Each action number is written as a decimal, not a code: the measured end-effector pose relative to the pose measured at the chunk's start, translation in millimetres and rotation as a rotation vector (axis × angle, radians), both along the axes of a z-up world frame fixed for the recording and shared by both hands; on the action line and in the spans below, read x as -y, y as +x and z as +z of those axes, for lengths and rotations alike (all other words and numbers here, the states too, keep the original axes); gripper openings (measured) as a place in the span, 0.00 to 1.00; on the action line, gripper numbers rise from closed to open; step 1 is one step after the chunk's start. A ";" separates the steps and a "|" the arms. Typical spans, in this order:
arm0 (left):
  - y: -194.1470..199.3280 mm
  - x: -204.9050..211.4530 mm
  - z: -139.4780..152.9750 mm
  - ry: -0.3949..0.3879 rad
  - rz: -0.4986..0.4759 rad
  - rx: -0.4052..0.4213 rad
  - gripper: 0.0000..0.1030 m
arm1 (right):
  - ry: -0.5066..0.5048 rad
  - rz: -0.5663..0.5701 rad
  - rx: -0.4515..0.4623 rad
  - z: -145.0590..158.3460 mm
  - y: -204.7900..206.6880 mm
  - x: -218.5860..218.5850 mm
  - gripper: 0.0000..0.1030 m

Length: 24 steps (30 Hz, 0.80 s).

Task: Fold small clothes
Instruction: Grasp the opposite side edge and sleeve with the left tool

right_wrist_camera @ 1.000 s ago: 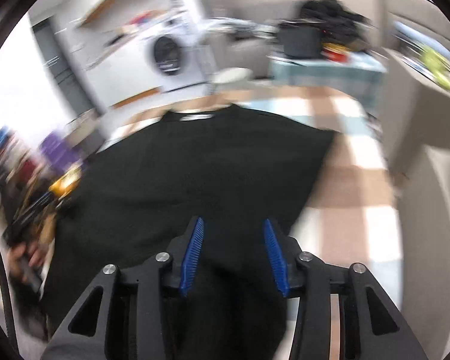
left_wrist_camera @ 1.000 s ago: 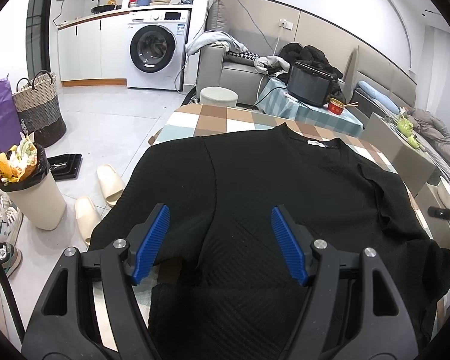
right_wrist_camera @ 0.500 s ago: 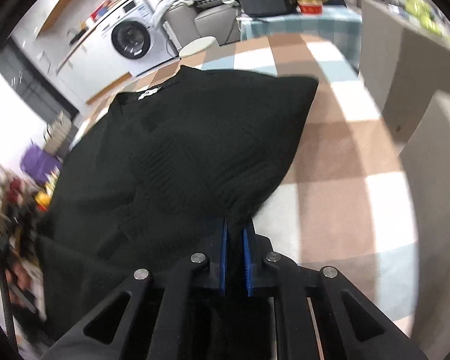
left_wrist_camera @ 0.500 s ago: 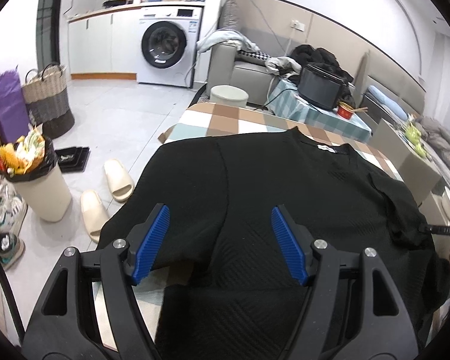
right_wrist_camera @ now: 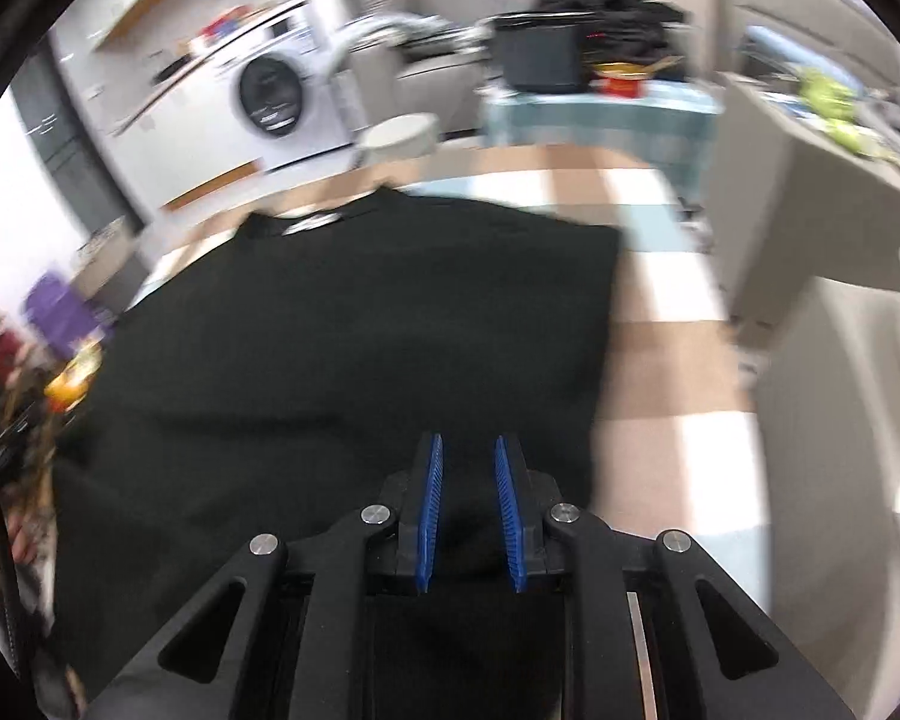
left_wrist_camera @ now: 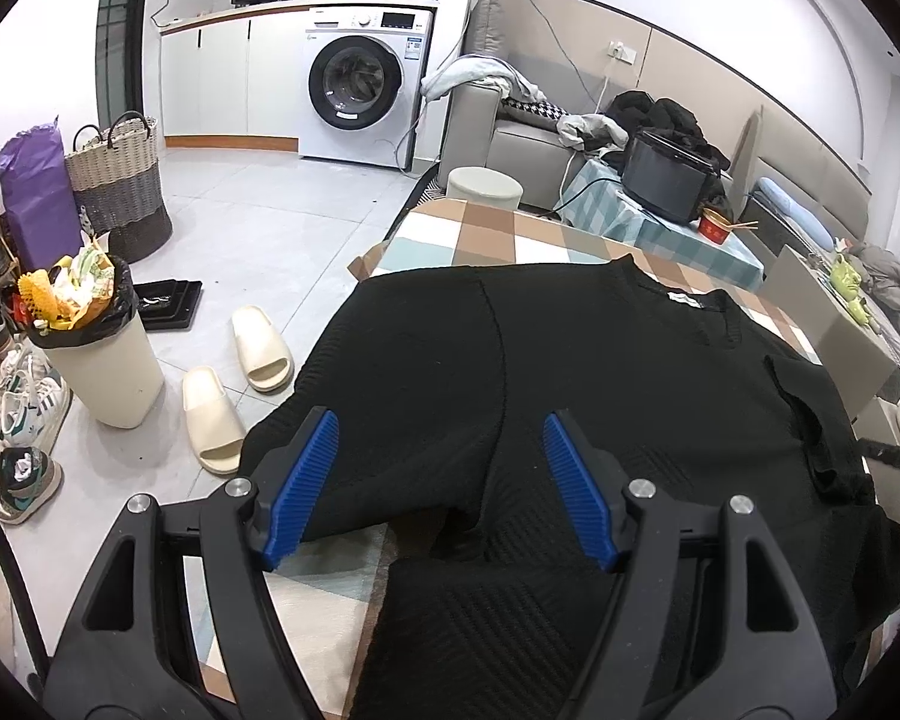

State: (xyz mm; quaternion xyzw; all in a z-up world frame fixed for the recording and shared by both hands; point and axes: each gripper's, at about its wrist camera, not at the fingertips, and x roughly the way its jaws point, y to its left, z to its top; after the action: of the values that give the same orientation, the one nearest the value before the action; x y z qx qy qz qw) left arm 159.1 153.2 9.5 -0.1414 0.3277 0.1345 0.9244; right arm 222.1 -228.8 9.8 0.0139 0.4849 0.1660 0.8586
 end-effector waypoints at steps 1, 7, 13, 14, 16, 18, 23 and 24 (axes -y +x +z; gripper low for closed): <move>-0.8 -0.4 -0.2 0.000 0.001 -0.001 0.67 | -0.002 0.043 -0.019 -8.4 2.0 -9.6 0.18; -14.5 -26.2 -9.7 -0.032 0.098 -0.040 0.78 | -0.093 0.066 -0.106 -34.0 -10.0 -20.9 0.23; -39.2 -89.1 -36.1 -0.201 0.249 -0.069 0.78 | -0.022 -0.009 -0.072 -17.1 -27.4 -2.2 0.44; -41.6 -97.4 -40.7 -0.221 0.265 -0.076 0.78 | -0.005 -0.025 -0.062 -13.3 -29.3 -0.4 0.44; -45.0 -117.6 -54.0 -0.290 0.289 -0.091 0.78 | 0.024 -0.051 -0.044 -5.3 -34.8 1.1 0.44; -43.9 -132.2 -66.9 -0.362 0.285 -0.103 0.78 | 0.047 -0.060 -0.032 -0.4 -36.7 1.8 0.44; -31.6 -140.3 -89.8 -0.451 0.252 -0.158 0.67 | 0.063 -0.070 -0.025 1.8 -44.9 4.2 0.44; -28.9 -138.1 -92.4 -0.453 0.234 -0.163 0.66 | 0.064 -0.071 -0.026 1.5 -46.0 3.9 0.44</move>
State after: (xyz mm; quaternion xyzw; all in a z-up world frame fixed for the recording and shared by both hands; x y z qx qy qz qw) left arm 130.2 291.3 -82.9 -0.3703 0.4041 0.1745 0.8180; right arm 176.1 -232.7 11.2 0.0607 0.4895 0.1506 0.8567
